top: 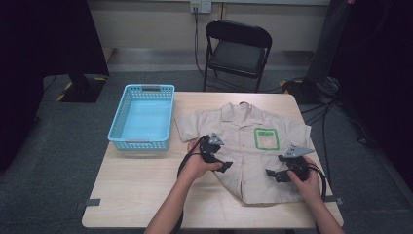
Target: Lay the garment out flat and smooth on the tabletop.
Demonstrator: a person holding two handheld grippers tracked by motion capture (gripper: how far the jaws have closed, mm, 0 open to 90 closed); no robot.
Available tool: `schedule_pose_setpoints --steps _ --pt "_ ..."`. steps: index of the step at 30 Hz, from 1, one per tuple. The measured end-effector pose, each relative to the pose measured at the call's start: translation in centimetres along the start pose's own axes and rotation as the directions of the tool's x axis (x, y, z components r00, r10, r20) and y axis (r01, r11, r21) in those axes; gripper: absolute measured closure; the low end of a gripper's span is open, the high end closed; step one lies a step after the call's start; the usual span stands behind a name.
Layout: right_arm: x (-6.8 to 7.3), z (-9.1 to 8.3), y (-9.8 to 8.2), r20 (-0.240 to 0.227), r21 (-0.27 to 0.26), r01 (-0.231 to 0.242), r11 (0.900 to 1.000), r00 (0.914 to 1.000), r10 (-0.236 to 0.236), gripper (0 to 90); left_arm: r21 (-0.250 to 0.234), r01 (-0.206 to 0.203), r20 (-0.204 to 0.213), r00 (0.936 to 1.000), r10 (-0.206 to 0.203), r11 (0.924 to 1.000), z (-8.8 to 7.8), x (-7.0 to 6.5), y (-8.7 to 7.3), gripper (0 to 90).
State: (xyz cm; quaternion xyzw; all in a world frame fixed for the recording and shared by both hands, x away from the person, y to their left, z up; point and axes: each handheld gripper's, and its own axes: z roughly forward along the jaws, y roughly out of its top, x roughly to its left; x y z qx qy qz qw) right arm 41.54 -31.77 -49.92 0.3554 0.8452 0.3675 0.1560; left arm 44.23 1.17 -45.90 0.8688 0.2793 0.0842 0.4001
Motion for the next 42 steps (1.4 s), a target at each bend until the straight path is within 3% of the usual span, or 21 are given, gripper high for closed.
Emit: schedule_pose_setpoints --steps 10,15,20,28,35,39,40,42 --pt "0.0 0.0 0.0 0.000 0.000 0.000 1.000 1.0000 0.000 13.1 0.025 -0.021 0.020 0.9996 0.020 0.9995 2.8 -0.5 1.9 16.8" --pt "0.0 0.0 0.0 0.000 0.000 0.000 1.000 1.0000 0.000 13.0 0.029 -0.014 0.021 0.9997 0.013 0.9995 4.0 -0.6 2.2 21.2" --pt "0.0 0.0 0.0 -0.001 0.000 0.000 1.000 1.0000 0.000 13.0 0.052 -0.025 -0.004 0.9997 0.025 0.9983 4.9 -0.5 2.4 29.7" --pt "0.0 0.0 0.0 -0.001 0.000 0.000 1.000 1.0000 0.000 13.0 0.076 -0.030 -0.002 0.9996 0.030 0.9966 6.0 -0.8 2.3 33.8" --pt "0.0 0.0 0.0 -0.001 0.000 0.000 1.000 1.0000 0.000 13.0 0.123 -0.101 -0.009 0.9947 0.103 0.9873 6.1 -1.4 2.3 55.4" --pt "0.0 0.0 0.0 -0.001 0.000 0.000 1.000 1.0000 0.000 13.0 0.122 -0.112 0.009 0.9937 0.112 0.9861 6.1 -1.8 2.3 69.9" --pt "0.0 0.0 0.0 -0.001 0.000 0.000 1.000 1.0000 0.000 13.0 0.123 -0.120 0.015 0.9928 0.119 0.9852 6.1 -1.8 2.4 69.9" --pt "0.0 0.0 0.0 -0.001 0.000 0.000 1.000 1.0000 0.000 13.0 0.123 -0.124 0.025 0.9922 0.122 0.9847 6.1 -2.0 2.4 80.3"
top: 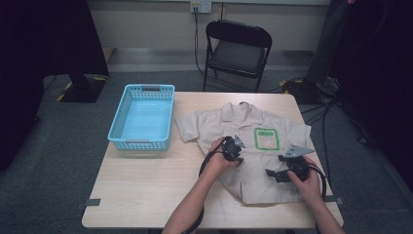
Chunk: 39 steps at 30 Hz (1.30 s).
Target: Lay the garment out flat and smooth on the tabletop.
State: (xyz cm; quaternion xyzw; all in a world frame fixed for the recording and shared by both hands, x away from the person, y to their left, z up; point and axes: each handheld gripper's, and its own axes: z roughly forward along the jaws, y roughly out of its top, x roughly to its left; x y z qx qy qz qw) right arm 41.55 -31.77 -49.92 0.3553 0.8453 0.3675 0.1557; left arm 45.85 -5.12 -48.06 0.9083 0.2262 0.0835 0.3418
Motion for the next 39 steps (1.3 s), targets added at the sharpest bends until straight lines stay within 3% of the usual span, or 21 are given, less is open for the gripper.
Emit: schedule_pose_setpoints --steps 5,13,19,39 --pt "0.0 0.0 0.0 0.000 0.000 0.000 1.000 1.0000 0.000 12.9 -0.002 -0.047 0.000 0.9989 0.047 0.9989 -0.1 0.0 0.0 87.3" --pt "0.0 0.0 0.0 0.000 0.000 0.000 1.000 1.0000 0.000 12.9 -0.068 0.017 0.040 0.9991 -0.015 0.9976 -2.2 0.5 -0.3 87.7" --pt "0.0 0.0 0.0 0.000 0.000 0.000 1.000 1.0000 0.000 12.9 -0.114 0.048 0.055 0.9976 -0.042 0.9923 -3.9 0.6 -0.7 87.7" --pt "0.0 0.0 0.0 0.000 0.000 0.000 1.000 1.0000 0.000 12.9 -0.162 0.081 0.061 0.9955 -0.072 0.9834 -7.8 0.6 -3.1 87.7"
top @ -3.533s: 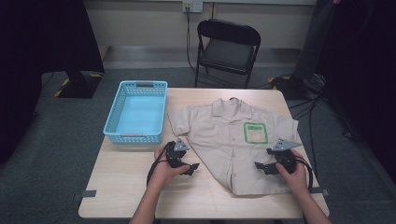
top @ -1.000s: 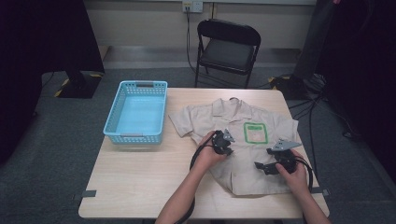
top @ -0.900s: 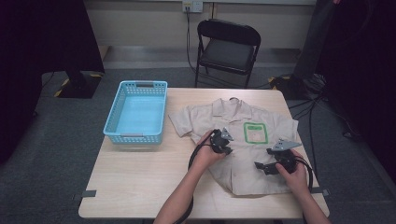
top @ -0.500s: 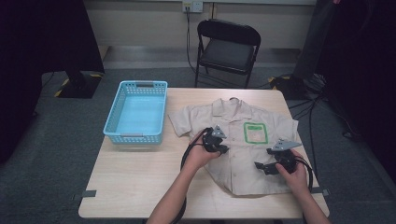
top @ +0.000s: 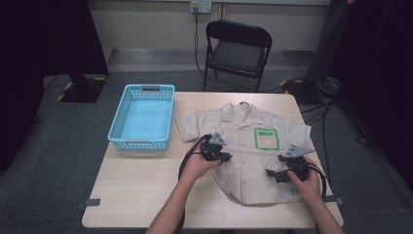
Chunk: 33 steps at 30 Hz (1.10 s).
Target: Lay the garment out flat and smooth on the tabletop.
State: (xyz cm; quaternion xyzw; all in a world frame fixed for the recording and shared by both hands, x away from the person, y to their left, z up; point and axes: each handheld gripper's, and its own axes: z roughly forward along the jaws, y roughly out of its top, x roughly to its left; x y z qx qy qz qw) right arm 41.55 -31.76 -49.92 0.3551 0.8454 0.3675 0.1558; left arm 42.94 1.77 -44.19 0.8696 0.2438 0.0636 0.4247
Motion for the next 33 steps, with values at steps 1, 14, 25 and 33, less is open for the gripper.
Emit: schedule_pose_setpoints --steps 1,14,25,33 --pt "0.0 0.0 0.0 0.000 0.000 0.000 1.000 1.0000 0.000 12.9 -0.003 0.002 0.000 1.0000 -0.002 1.0000 -0.2 0.0 -0.1 87.7" --pt "0.0 0.0 0.0 0.000 0.000 0.000 1.000 1.0000 0.000 12.9 -0.022 0.023 -0.001 0.9997 -0.023 0.9995 -2.0 0.0 -1.4 87.7" --pt "0.0 0.0 0.0 0.000 0.000 0.000 1.000 1.0000 0.000 12.9 -0.039 0.035 0.001 0.9994 -0.035 0.9986 -3.5 -0.1 -2.6 87.5" --pt "0.0 0.0 0.0 0.000 0.000 0.000 1.000 1.0000 0.000 12.9 -0.045 0.040 0.001 0.9992 -0.040 0.9982 -4.3 0.0 -3.5 86.6"
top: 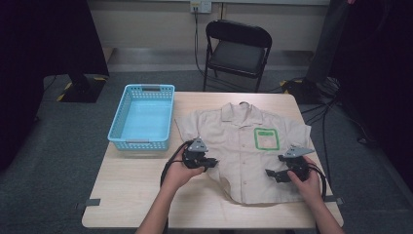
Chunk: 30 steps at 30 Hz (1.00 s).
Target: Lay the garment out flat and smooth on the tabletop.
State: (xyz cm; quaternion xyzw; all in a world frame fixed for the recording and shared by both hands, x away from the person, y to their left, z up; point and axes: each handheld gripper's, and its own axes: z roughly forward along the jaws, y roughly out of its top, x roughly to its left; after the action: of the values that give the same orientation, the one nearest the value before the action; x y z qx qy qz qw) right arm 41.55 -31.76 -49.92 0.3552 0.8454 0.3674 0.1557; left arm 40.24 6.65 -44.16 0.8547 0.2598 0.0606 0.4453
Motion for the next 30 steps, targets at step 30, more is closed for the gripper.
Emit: schedule_pose_setpoints --steps 30 --pt "0.0 0.0 0.0 0.000 0.000 0.000 1.000 1.0000 0.000 12.9 -0.013 0.036 -0.015 0.9992 -0.036 0.9993 -3.1 -0.1 -4.4 83.5"
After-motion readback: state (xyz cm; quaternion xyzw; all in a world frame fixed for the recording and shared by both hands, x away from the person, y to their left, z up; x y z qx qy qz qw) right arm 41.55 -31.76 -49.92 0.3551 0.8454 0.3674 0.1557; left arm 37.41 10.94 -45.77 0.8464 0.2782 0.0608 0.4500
